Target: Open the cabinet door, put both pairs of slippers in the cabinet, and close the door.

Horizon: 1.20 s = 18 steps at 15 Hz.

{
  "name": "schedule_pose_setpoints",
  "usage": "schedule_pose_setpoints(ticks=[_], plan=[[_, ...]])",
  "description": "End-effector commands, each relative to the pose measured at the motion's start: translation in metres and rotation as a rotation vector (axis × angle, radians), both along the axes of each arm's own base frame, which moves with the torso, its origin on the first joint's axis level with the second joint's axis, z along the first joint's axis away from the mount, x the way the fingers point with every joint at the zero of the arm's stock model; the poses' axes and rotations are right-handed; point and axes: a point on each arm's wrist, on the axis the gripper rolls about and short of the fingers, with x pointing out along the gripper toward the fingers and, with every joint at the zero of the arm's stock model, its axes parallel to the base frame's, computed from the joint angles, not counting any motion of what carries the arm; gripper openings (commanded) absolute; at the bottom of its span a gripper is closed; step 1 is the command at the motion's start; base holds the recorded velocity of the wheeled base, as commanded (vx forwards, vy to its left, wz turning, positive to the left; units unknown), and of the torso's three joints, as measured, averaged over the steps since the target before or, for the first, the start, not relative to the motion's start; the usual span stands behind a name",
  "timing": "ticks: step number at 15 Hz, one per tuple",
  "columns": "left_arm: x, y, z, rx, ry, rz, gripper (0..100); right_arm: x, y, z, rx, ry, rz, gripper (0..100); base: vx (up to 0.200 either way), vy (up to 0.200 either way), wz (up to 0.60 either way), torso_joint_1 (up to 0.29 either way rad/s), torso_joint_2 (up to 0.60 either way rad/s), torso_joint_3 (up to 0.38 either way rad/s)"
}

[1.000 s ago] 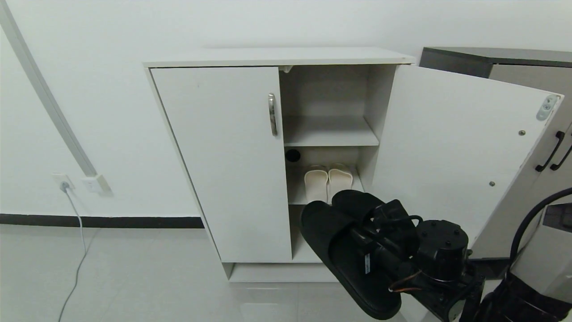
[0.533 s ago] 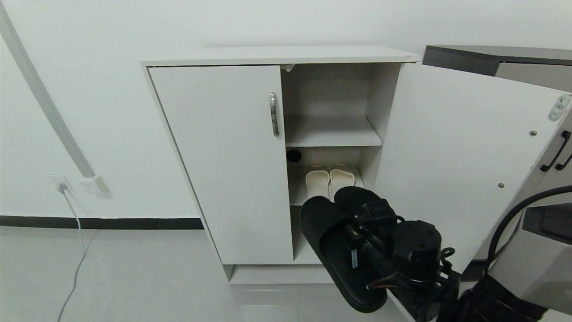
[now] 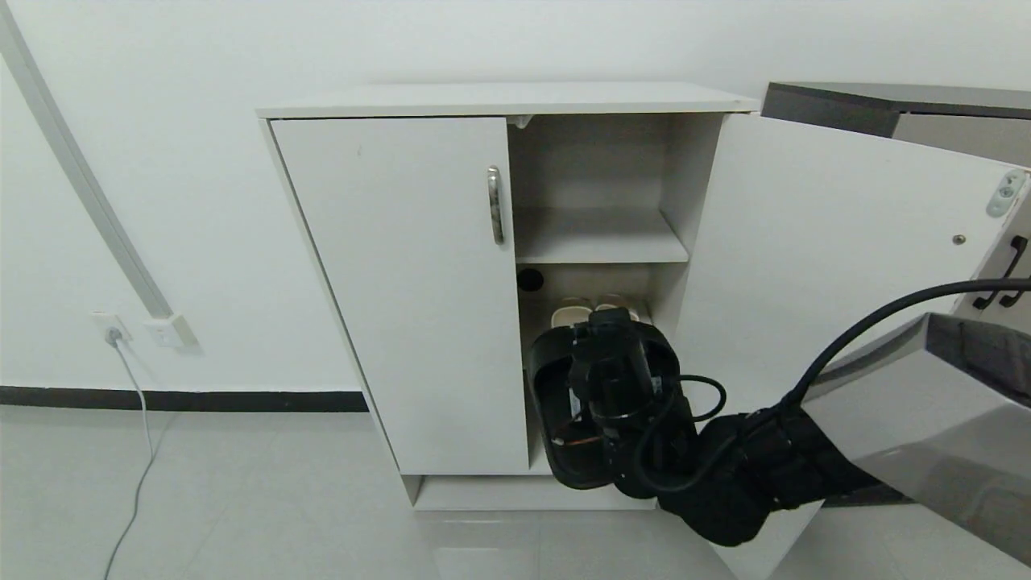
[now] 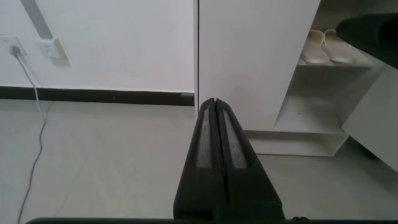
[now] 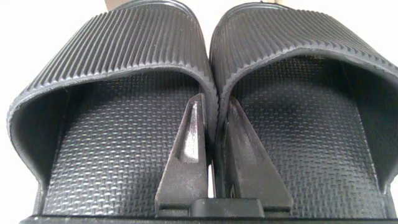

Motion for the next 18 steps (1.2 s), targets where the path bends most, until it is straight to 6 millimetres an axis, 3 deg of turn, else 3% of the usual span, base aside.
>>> schedule_pose_setpoints(ticks=[1,4,6,16,18], plan=[[0.000,0.000,0.000,-0.002,0.000,0.001,0,0.016,0.012,0.043,0.060,-0.025,-0.058,0,0.000,0.000,0.00,0.000,0.00,0.000],[0.000,0.000,0.000,-0.002,0.000,0.001,0,0.023,0.011,0.071,0.086,-0.079,-0.114,0,0.000,0.000,0.00,0.000,0.00,0.000],[0.000,0.000,0.000,-0.002,0.000,-0.001,0,0.021,0.009,0.077,0.083,-0.088,-0.111,0,0.000,0.000,0.00,0.000,0.00,0.000],[0.000,0.000,0.000,0.000,0.001,0.001,0,0.030,-0.002,0.092,0.083,-0.114,-0.110,0,0.000,0.000,0.00,0.000,0.00,0.000],[0.000,0.000,0.000,0.000,0.001,-0.001,0,0.029,-0.003,0.093,0.077,-0.114,-0.109,0,0.200,0.000,0.00,-0.002,0.01,-0.002]])
